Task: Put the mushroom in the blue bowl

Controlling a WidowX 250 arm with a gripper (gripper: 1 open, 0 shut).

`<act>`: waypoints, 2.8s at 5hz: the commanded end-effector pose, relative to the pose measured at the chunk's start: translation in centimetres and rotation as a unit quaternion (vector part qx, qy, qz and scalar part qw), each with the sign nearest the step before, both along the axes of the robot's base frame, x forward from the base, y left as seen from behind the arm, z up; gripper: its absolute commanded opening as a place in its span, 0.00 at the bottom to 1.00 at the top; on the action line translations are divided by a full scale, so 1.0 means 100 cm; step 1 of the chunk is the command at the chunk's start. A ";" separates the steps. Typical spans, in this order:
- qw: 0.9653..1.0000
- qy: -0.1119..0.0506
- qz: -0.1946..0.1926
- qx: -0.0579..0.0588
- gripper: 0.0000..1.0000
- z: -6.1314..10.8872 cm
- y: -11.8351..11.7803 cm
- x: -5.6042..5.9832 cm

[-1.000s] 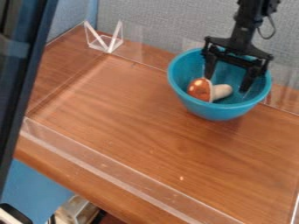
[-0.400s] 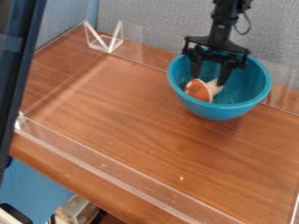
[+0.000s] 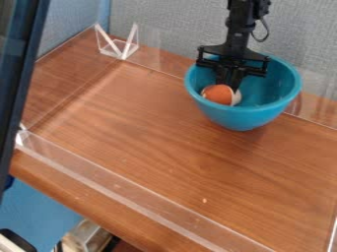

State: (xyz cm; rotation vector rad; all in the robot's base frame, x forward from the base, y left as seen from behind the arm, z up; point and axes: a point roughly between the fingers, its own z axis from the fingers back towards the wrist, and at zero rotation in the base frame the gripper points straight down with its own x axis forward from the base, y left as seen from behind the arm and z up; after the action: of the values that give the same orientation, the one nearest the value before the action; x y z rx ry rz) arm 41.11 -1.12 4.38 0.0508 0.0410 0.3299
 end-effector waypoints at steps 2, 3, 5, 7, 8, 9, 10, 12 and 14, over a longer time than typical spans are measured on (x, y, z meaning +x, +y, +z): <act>0.999 -0.017 -0.033 0.000 0.00 0.012 0.006 0.005; 0.999 -0.014 -0.029 0.000 0.00 0.004 -0.006 0.005; 0.999 -0.009 -0.035 0.000 0.00 -0.019 -0.024 0.001; 0.999 -0.003 -0.033 0.000 0.00 -0.034 -0.029 -0.005; 1.000 0.001 -0.018 -0.001 0.00 -0.036 -0.026 -0.008; 0.998 0.005 -0.068 -0.002 0.00 -0.041 -0.024 -0.011; 0.993 0.008 -0.119 -0.002 0.00 -0.044 -0.023 -0.013; 0.985 0.014 -0.169 -0.005 0.00 -0.048 -0.039 -0.014; 0.980 0.019 -0.200 -0.007 0.00 -0.053 -0.062 -0.014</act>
State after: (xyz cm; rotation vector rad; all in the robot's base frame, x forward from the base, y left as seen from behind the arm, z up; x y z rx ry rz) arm 41.21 -4.60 2.62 0.0493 -0.0116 -0.0010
